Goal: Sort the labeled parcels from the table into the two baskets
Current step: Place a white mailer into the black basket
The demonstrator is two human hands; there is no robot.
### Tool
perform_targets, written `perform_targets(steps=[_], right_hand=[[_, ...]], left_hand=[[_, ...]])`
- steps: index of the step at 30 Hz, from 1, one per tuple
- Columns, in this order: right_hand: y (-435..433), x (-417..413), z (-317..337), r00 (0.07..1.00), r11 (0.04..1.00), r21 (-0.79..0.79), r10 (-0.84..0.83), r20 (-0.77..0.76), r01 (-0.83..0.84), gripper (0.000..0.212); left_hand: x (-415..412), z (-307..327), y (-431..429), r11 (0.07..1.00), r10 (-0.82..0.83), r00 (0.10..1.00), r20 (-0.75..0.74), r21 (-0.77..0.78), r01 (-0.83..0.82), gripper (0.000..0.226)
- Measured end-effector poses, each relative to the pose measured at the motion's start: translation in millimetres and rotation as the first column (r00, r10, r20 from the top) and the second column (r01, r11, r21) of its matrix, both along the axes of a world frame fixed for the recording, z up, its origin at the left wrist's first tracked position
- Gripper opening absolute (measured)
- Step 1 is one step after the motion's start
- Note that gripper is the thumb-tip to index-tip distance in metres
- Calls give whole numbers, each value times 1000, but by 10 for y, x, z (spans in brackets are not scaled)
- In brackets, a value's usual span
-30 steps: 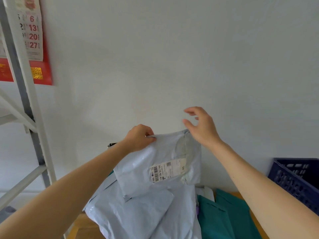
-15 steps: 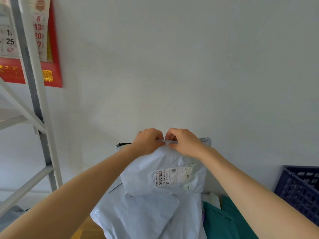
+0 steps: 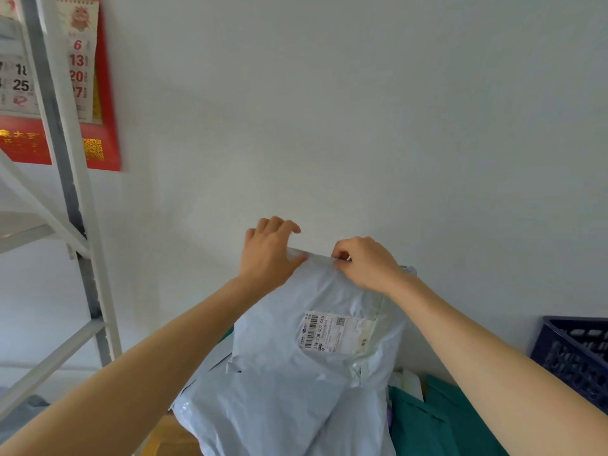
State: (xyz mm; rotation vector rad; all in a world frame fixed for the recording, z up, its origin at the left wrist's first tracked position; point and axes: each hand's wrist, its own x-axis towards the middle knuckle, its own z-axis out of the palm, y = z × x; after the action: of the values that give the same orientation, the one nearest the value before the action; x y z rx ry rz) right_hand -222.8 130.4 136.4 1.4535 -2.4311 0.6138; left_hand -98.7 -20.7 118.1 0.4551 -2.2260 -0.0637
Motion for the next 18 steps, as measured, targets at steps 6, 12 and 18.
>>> perform_targets(steps=[6,12,18], right_hand=[[179,-177,276,997,985,-158,-69,17,71,9],[349,-281,624,995,926,-367,-75,59,91,7],[412,-261,884,978,843,-531,23,206,92,9]], left_hand=[[199,-140,-206,930,221,933,-283,348,-115,49],[200,-602,-382,617,213,975,-66,783,-82,45],[18,-969,-141,11,-237,971,-23,1000,27,45]])
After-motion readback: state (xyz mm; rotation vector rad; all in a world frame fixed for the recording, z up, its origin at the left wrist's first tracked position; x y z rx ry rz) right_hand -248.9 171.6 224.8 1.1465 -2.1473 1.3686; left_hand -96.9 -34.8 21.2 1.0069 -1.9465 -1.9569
